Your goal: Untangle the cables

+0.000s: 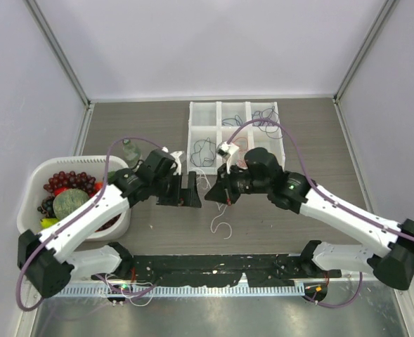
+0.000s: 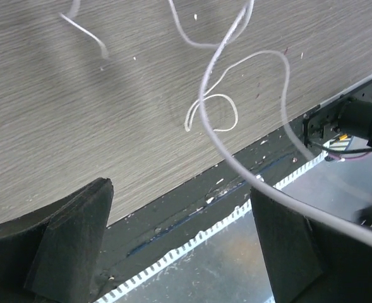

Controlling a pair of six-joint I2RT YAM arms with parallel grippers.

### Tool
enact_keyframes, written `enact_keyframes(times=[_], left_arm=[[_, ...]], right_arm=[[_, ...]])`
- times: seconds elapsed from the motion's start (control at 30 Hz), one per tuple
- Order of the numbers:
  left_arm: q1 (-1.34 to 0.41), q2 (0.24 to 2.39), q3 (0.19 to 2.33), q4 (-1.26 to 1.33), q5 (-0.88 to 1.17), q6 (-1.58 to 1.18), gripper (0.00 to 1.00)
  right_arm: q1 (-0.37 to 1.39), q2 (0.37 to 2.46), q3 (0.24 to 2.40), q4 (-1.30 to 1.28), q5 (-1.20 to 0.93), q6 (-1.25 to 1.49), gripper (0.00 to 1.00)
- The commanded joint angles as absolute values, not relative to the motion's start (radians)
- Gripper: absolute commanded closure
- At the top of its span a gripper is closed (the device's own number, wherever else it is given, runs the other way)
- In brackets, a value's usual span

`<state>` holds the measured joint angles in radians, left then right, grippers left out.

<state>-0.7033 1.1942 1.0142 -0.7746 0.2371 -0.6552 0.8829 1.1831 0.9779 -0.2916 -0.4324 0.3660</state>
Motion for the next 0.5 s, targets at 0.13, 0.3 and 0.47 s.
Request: enact_keyframes(times=[0.13,0.3,0.47], left_arm=[[-0.698,0.887,0.848,-0.634,0.222,-0.629,0.12],[-0.698,0.769,0.781,-0.589,0.236,-0.673,0.41],[-0.699,0.681,0.758,-0.467,0.146,-0.655,0.4]], right_arm=[[0.807,1.071,1.06,-0.232,-0.385,0.443,0.99],[0.764,1.075,1.117,-0.212,-0.526,0.469,0.99],[0.738,1.086,1.173,-0.207,-0.647,0.523,0.99]])
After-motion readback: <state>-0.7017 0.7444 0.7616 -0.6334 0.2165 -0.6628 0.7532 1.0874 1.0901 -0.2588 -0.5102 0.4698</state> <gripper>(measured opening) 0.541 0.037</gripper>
